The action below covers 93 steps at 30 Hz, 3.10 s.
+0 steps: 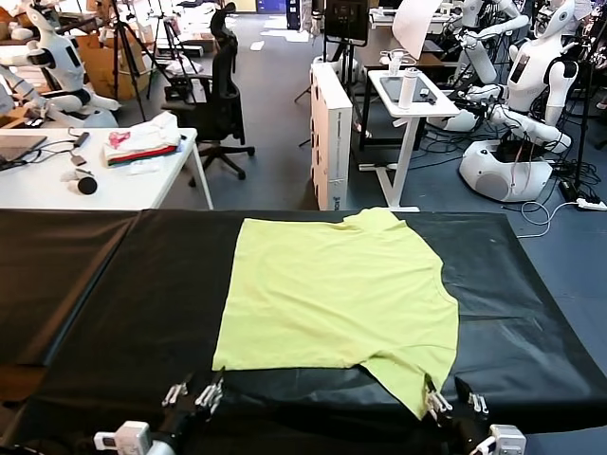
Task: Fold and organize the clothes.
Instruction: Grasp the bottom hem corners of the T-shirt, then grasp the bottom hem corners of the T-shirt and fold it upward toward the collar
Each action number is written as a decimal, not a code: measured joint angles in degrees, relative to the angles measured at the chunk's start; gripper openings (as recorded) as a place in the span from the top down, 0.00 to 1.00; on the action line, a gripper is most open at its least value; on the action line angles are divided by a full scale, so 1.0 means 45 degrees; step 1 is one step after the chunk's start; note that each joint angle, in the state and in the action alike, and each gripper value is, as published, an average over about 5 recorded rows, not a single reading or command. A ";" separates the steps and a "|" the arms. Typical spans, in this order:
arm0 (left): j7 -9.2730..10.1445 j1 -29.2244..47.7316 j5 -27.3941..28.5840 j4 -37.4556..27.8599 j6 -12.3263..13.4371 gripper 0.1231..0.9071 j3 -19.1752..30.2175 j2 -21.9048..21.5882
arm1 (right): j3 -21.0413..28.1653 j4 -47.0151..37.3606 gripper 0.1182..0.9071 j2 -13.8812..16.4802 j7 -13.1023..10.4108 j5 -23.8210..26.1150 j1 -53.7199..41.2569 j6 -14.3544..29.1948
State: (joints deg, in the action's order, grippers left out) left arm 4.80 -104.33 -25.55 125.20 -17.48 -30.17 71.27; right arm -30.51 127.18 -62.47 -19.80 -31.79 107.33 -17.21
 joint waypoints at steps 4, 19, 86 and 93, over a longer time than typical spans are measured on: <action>-0.0058 -0.0068 -0.0024 -0.0013 0.0014 0.62 0.0034 0.0012 | -0.0121 0.0133 0.97 0.0071 -0.0022 -0.0021 0.0124 0.0025; -0.0057 -0.0992 -0.0233 0.0998 0.0035 0.97 -0.0279 -0.0220 | -0.0738 0.2005 0.97 0.0309 -0.0613 -0.0009 0.2427 -0.0050; 0.0720 0.5605 -0.2384 -0.2785 -0.0188 0.97 0.0535 -0.0962 | 0.2356 -0.4359 0.86 0.1078 0.0883 -0.2164 -0.9261 -0.2130; 0.0482 0.5688 -0.2204 -0.2911 -0.0155 0.87 0.0586 -0.0987 | 0.2010 -0.3942 0.32 0.1370 0.1183 -0.2163 -0.8979 -0.2094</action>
State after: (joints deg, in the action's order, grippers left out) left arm 6.97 -78.74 -35.46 112.10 -18.17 -27.53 66.83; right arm -21.46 109.44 -56.30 -14.47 -41.52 66.93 -26.63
